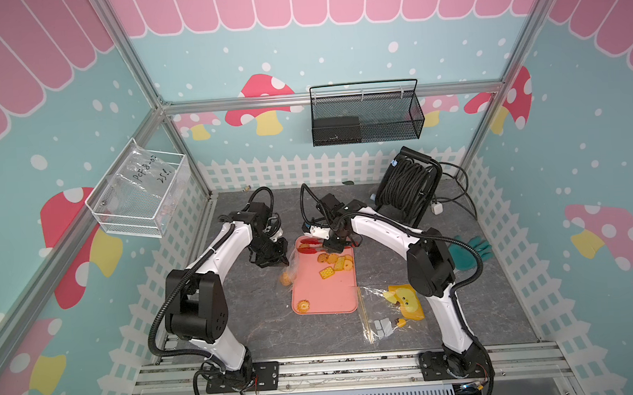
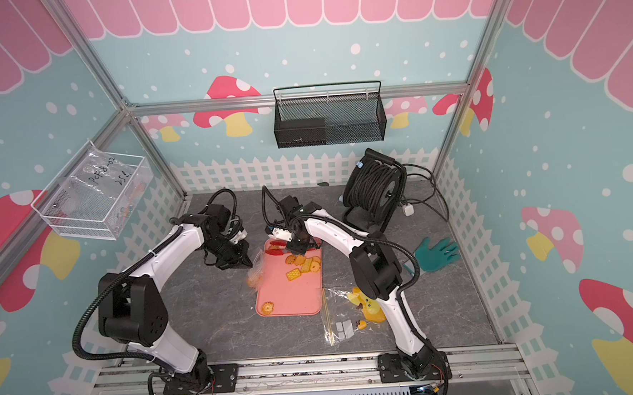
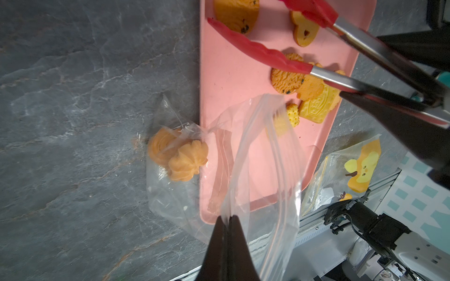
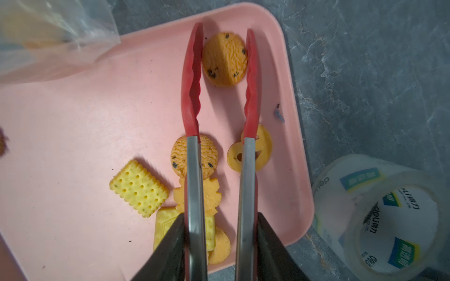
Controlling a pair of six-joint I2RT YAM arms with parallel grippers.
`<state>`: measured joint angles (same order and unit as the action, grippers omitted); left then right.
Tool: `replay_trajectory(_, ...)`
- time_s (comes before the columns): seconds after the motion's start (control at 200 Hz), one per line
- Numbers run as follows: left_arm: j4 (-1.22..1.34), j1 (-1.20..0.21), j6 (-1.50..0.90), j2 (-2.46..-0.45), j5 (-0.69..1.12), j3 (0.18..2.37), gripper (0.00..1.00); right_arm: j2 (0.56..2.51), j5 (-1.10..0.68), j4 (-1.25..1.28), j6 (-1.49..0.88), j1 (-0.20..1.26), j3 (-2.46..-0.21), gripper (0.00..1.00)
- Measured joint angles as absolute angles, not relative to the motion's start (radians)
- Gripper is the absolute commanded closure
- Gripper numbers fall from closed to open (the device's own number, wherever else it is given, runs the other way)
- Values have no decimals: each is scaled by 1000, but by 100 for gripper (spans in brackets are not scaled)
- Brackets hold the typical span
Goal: Put the cookies into a resealable bag to prevent moisture
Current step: Pick up the cookie from the tray, then place the cookie in the ziploc bag.
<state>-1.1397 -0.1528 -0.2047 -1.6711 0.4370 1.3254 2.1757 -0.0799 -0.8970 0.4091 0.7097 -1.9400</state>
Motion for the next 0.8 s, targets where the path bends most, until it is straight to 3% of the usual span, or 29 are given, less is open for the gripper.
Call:
replay_trajectory(0.305, -1146, -153, -205, -1671, 426, 1332, 100, 1911, -149, -851, 386, 690, -1772, 57)
replay_trajectory(0.515, -1151, -152, -205, -1671, 422, 1349, 100, 1723, -305, -756, 307, 669, -1565, 57)
replay_trajectory(0.801, -1152, -136, -213, -1666, 448, 1349, 100, 1670, -521, -581, 196, 665, -1398, 56)
